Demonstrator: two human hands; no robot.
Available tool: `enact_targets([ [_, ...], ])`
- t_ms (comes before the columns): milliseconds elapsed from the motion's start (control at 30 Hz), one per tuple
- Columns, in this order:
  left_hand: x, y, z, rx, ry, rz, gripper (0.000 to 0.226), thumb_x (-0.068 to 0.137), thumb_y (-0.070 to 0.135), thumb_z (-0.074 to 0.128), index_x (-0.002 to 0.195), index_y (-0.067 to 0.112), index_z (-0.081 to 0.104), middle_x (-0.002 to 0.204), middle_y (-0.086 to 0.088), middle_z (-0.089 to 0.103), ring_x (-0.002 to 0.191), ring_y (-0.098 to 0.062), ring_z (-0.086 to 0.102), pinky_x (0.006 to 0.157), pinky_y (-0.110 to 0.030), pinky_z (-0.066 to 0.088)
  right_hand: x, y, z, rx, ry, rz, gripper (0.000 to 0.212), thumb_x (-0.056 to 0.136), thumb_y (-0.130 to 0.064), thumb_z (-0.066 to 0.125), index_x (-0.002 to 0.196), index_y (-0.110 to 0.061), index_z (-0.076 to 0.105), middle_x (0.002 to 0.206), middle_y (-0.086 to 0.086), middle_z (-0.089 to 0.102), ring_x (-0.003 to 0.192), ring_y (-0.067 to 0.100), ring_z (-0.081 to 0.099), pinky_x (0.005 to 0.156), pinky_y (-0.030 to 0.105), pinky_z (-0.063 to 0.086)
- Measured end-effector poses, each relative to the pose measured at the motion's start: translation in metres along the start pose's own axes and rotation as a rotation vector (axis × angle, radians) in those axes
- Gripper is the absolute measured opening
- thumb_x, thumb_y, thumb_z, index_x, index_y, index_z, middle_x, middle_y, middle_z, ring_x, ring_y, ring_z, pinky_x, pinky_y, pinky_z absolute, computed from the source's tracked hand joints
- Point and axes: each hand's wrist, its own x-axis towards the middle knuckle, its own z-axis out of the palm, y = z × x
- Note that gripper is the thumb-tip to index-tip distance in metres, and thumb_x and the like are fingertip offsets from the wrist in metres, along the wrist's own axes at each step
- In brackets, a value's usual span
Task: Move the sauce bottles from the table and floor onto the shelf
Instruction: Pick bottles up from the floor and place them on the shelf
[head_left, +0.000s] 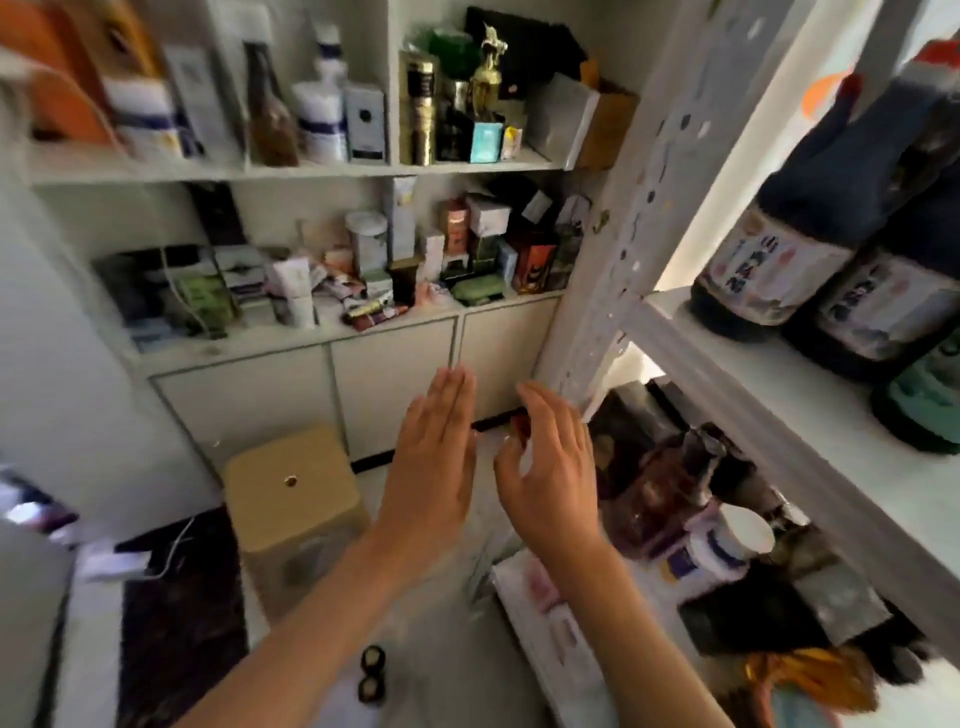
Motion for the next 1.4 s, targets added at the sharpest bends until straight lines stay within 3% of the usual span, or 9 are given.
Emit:
enact_targets([
  [133,-0.057,-0.045,0.0,0.121,-0.072,-0.209,0.057,0.104,0.027,0.028,0.155,0.023,0.002,0.16,0.003,0.005,0.149,-0.013,0.003,0.12,-0.038,0.012,-0.027,0.007,0.066,0.151,-0.123,-0.013,0.055,0.081,-0.005,0.067,0.134,-0.007,0.051,0.135,0.012,0.055,0.128,0.024,0.046,0.109,0.037,0.038],
  [267,-0.114,-0.079,-0.005,0.245,-0.135,-0.369,0.073,0.097,0.007,0.051,0.154,0.015,0.007,0.161,-0.001,0.01,0.149,-0.018,0.009,0.118,-0.045,0.02,-0.065,-0.005,0.118,0.257,-0.329,0.01,0.057,0.081,-0.004,0.064,0.136,-0.008,0.05,0.136,0.011,0.056,0.128,0.024,0.045,0.109,0.044,0.041],
  [433,-0.168,-0.101,-0.006,0.337,-0.202,-0.519,0.068,0.097,0.01,0.046,0.154,0.012,0.009,0.16,-0.007,0.019,0.149,-0.019,0.01,0.12,-0.044,0.017,-0.104,-0.024,0.16,0.306,-0.485,-0.001,0.053,0.085,-0.006,0.063,0.137,-0.007,0.05,0.137,0.012,0.056,0.13,0.027,0.047,0.11,0.041,0.04],
  [567,-0.205,-0.132,0.001,0.336,-0.193,-0.646,0.055,0.103,0.019,0.031,0.154,0.015,0.009,0.16,0.0,0.013,0.15,-0.013,0.005,0.12,-0.036,0.01,-0.13,-0.035,0.192,0.301,-0.649,0.036,0.051,0.091,-0.011,0.057,0.141,-0.013,0.048,0.145,0.005,0.05,0.135,0.021,0.04,0.113,0.028,0.025],
  [733,-0.275,-0.196,0.03,0.3,-0.199,-0.811,0.05,0.104,0.025,0.021,0.153,0.012,0.019,0.16,-0.002,0.019,0.149,-0.012,0.005,0.12,-0.038,0.012,-0.175,-0.04,0.26,0.241,-0.874,0.07,0.048,0.093,-0.009,0.051,0.141,-0.014,0.047,0.145,0.004,0.047,0.135,0.018,0.038,0.116,0.032,0.028],
  [833,-0.326,-0.245,0.056,0.296,-0.386,-0.889,0.052,0.103,0.029,0.018,0.152,0.01,0.021,0.159,-0.007,0.024,0.148,-0.017,0.013,0.119,-0.045,0.021,-0.217,-0.031,0.309,0.18,-0.959,0.127,0.046,0.091,-0.008,0.054,0.136,-0.015,0.05,0.14,0.003,0.051,0.131,0.017,0.041,0.111,0.024,0.025],
  [1000,-0.425,-0.32,0.091,0.287,-0.794,-1.088,0.052,0.104,0.027,0.031,0.153,0.016,0.02,0.16,-0.003,0.021,0.148,-0.021,0.016,0.119,-0.042,0.018,-0.305,0.003,0.387,0.046,-1.198,0.238,0.05,0.096,-0.019,0.054,0.144,-0.013,0.043,0.148,0.007,0.046,0.136,0.026,0.04,0.115,0.037,0.031],
  [1133,-0.503,-0.364,0.135,0.091,-0.686,-1.399,0.042,0.1,0.021,0.045,0.142,0.014,0.043,0.144,-0.012,0.044,0.123,-0.033,0.051,0.102,-0.04,0.041,-0.38,0.054,0.451,-0.068,-1.329,0.293,0.053,0.099,-0.025,0.051,0.149,-0.014,0.035,0.15,0.009,0.04,0.135,0.027,0.039,0.113,0.036,0.03],
  [1400,-0.607,-0.414,0.236,0.05,-0.595,-1.679,0.06,0.093,0.021,0.063,0.145,0.016,0.034,0.144,-0.015,0.036,0.117,-0.038,0.052,0.098,-0.044,0.043,-0.481,0.145,0.564,-0.165,-1.377,0.368,0.061,0.1,-0.028,0.051,0.154,-0.02,0.023,0.151,0.016,0.035,0.128,0.036,0.044,0.101,0.042,0.042],
])
